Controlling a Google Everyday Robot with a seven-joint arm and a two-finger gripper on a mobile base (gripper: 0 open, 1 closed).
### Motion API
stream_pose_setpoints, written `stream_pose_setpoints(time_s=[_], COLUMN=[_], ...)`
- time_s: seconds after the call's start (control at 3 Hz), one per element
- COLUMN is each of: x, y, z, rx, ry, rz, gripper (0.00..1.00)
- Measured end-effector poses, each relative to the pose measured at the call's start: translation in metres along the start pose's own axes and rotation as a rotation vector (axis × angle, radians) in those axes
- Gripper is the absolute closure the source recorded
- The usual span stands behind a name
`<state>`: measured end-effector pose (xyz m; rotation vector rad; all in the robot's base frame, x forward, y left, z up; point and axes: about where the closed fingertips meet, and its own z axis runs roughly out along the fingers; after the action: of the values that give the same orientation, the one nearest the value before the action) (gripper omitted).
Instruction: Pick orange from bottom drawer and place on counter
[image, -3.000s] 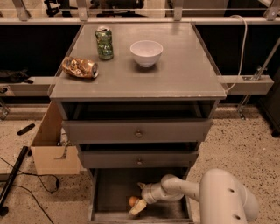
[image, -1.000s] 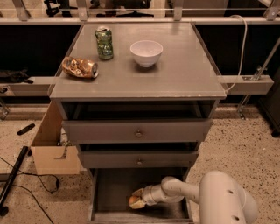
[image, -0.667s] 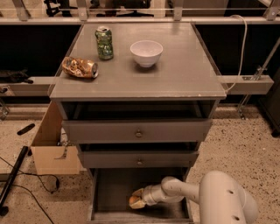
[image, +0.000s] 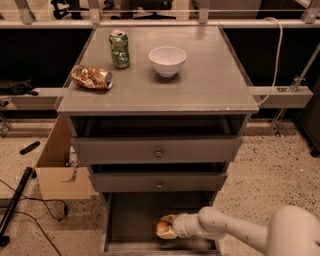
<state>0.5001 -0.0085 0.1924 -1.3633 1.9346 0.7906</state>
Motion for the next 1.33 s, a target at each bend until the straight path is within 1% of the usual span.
stream_pose_setpoints(time_s=[0.33,0.67,1.0,1.33], x=[-0.018,-0.032,-0.047,-0.030], y=[0.008,0.049,0.103,0.121], z=[-0.073,-0.139,-0.204,-0.246], rx=[0.131,0.193,0.216,0.284], ry=[-0.022,-0.037,-0.039,-0.031], rz=[-0.084,-0.138,-0.191,-0.153], gripper=[1.00,1.00,1.00,1.00])
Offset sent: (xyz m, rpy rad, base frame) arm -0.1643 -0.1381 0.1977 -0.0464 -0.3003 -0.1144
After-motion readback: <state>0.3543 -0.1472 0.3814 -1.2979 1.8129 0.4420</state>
